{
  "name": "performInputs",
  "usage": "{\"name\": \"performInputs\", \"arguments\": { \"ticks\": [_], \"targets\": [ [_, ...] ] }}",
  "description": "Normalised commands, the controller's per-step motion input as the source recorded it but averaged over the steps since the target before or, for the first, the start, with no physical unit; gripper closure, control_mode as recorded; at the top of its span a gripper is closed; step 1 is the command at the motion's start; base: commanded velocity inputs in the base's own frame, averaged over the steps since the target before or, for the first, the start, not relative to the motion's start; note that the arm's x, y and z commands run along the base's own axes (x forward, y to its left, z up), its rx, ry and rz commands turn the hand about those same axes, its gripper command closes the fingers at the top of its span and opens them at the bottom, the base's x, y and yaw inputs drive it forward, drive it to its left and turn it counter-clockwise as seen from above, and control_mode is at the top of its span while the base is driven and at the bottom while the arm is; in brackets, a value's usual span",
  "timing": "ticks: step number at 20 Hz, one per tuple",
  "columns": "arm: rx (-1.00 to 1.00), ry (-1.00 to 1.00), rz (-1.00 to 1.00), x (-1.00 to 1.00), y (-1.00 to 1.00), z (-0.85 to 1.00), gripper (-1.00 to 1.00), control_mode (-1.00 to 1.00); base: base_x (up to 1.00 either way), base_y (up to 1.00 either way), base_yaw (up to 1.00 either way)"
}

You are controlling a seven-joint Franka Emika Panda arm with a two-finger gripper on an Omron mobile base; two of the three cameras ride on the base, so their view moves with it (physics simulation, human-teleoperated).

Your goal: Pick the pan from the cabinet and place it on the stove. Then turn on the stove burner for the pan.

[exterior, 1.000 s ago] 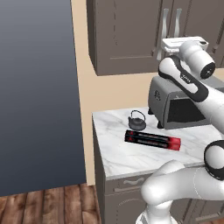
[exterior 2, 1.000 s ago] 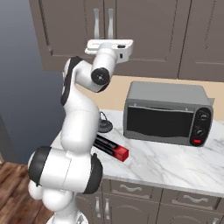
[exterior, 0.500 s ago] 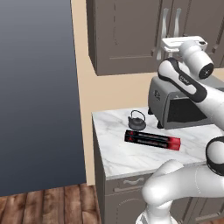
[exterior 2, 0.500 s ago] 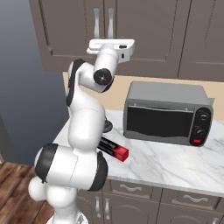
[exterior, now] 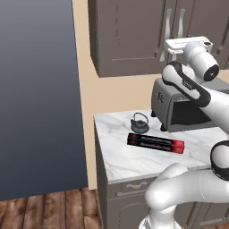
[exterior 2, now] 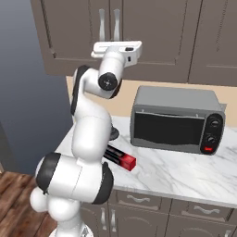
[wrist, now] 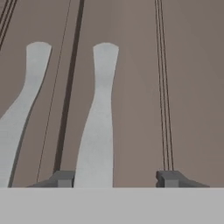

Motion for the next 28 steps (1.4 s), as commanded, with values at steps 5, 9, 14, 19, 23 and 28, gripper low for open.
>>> {"name": "performInputs", "arguments": {
  "ticks": [5, 9, 14, 19, 23, 28],
  "targets": [
    [-0.10, 0.05, 0.00, 0.00, 0.38, -0.25, 1.00, -1.00, 0.00, 0.00, 0.00],
    [-0.05, 0.07, 0.03, 0.03, 0.22, -0.16, 1.00, -1.00, 0.00, 0.00, 0.00],
    [0.00, 0.02, 0.08, -0.02, -0.04, -0.01, 1.00, -1.00, 0.00, 0.00, 0.00],
    [0.00, 0.00, 0.10, -0.19, -0.21, 0.00, 1.00, -1.00, 0.00, 0.00, 0.00],
    [0.00, 0.00, 0.10, -0.33, -0.28, 0.01, 1.00, -1.00, 0.00, 0.00, 0.00],
    [0.00, 0.00, 0.08, -0.49, -0.35, 0.03, 1.00, -1.00, 0.00, 0.00, 0.00]
  ]
}}
